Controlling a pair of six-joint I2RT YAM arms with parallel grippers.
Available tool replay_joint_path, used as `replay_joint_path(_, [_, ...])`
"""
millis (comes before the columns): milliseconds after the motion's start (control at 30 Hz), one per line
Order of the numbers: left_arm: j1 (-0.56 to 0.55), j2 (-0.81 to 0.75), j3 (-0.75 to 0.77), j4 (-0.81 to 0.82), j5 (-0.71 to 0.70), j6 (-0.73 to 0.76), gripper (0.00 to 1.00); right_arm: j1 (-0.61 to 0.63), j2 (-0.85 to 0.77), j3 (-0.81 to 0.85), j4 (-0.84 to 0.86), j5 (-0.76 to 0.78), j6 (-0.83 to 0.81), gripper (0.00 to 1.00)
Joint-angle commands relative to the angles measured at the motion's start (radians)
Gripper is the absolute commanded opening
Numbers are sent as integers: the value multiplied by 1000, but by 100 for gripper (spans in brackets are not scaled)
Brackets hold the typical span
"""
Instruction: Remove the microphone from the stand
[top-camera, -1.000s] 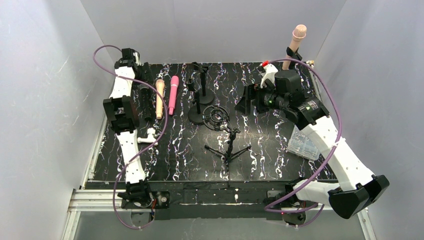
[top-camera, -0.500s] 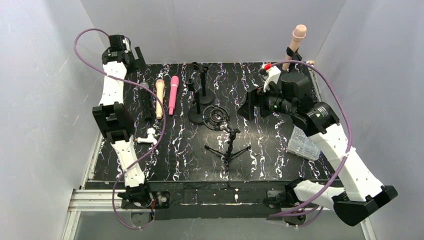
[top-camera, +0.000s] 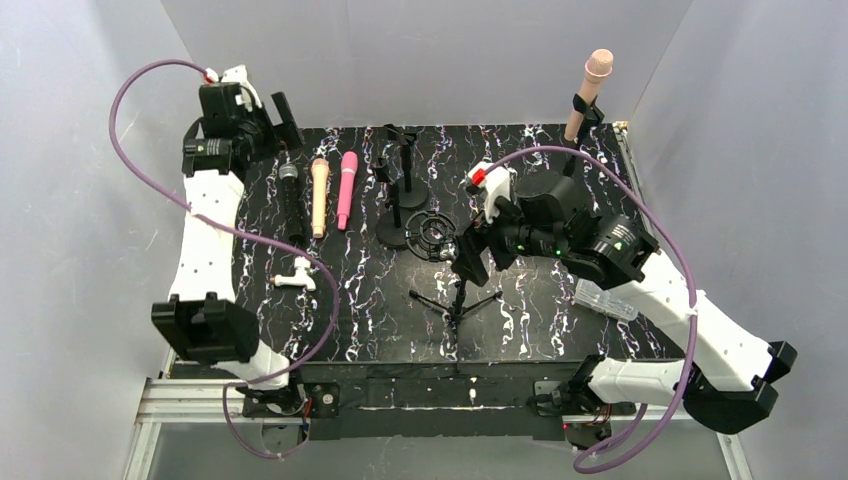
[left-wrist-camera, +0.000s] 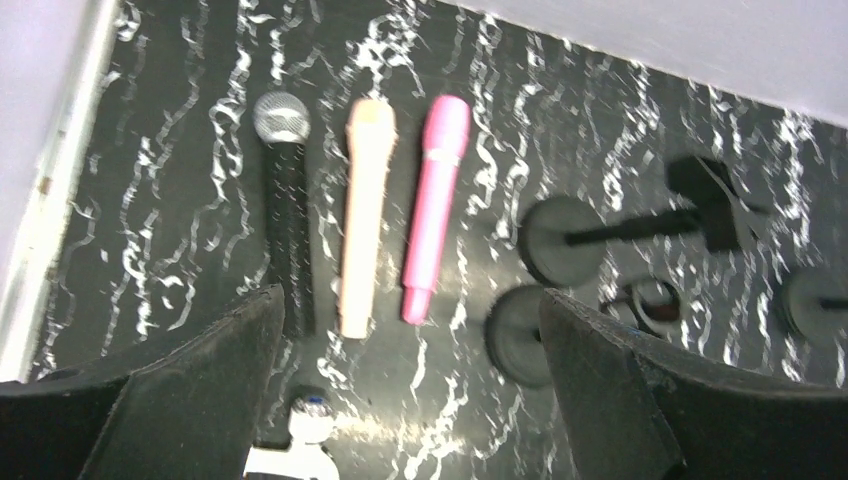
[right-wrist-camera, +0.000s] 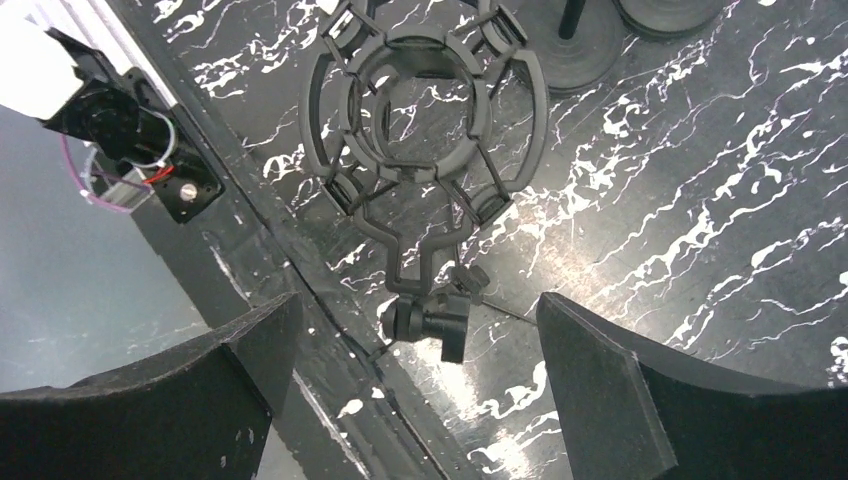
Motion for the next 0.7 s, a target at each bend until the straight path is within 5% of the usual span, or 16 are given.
replay_joint_path(0, [-56,-161,-152,24,56,-32,98,75,40,62,-16,152,-50,93])
replay_joint_path(433, [-160,-420,-356,9,102,-43,98,196,156,81,-31,326,-42,64])
replay_joint_path(667, [-164,-434,-354,4,127,-43,98,199,141,80,-27,370,-29,38])
